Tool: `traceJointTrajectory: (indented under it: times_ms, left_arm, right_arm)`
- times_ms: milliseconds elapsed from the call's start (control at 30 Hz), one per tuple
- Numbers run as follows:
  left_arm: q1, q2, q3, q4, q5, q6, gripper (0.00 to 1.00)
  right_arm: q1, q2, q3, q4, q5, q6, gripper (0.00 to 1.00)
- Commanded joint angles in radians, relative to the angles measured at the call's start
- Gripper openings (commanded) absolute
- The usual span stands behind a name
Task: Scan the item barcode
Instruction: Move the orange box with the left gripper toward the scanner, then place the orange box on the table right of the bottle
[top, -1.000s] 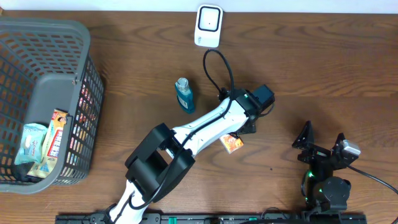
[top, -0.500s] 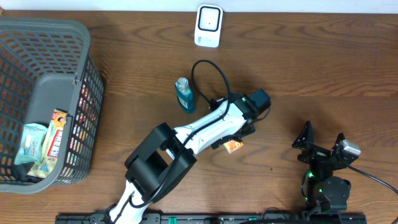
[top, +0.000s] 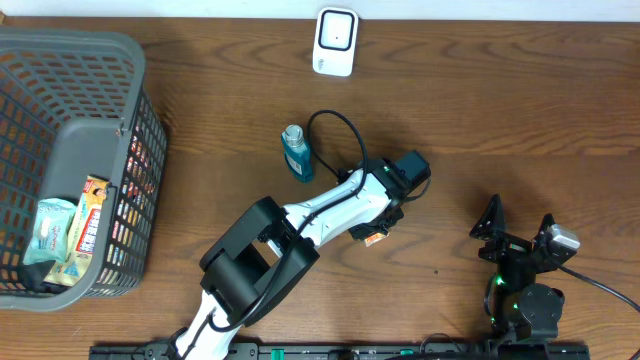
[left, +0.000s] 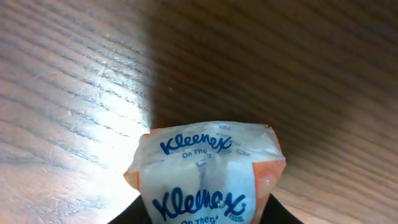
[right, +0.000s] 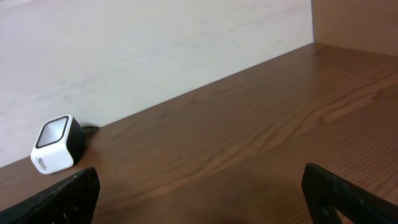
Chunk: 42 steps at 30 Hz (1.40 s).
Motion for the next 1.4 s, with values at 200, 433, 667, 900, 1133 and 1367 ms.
traceJointTrajectory:
  times_ms: [200, 433, 667, 900, 1133, 1367]
  left_arm:
    - [0.059, -0.008, -0.005, 0.135, -0.112, 0.341, 0.32]
    - [0.147, -0.008, -0.005, 0.180, -0.111, 0.521, 0.38]
    - [0.114, -0.008, -0.005, 0.179, -0.108, 0.592, 0.77]
    - [0.066, -0.039, 0.110, 0.024, -0.108, 0.614, 0.86]
    - [0.065, -0.251, 0.232, -0.076, -0.108, 0.775, 0.94]
    - [0.108, -0.591, 0.232, -0.089, -0.321, 0.862, 0.98]
  right_arm:
    - [-0.004, -0.005, -0.001, -0.004, 0.002, 0.003, 0.99]
    - [-0.004, -0.005, -0.001, -0.004, 0.002, 0.003, 0.99]
    - [-0.004, -0.005, -0.001, -0.004, 0.002, 0.003, 0.99]
    - [-0.004, -0.005, -0.001, -0.004, 0.002, 0.003, 0.99]
    - [-0.004, -0.005, -0.001, -0.004, 0.002, 0.003, 0.99]
    - [-0.004, -0.005, -0.001, -0.004, 0.002, 0.003, 0.99]
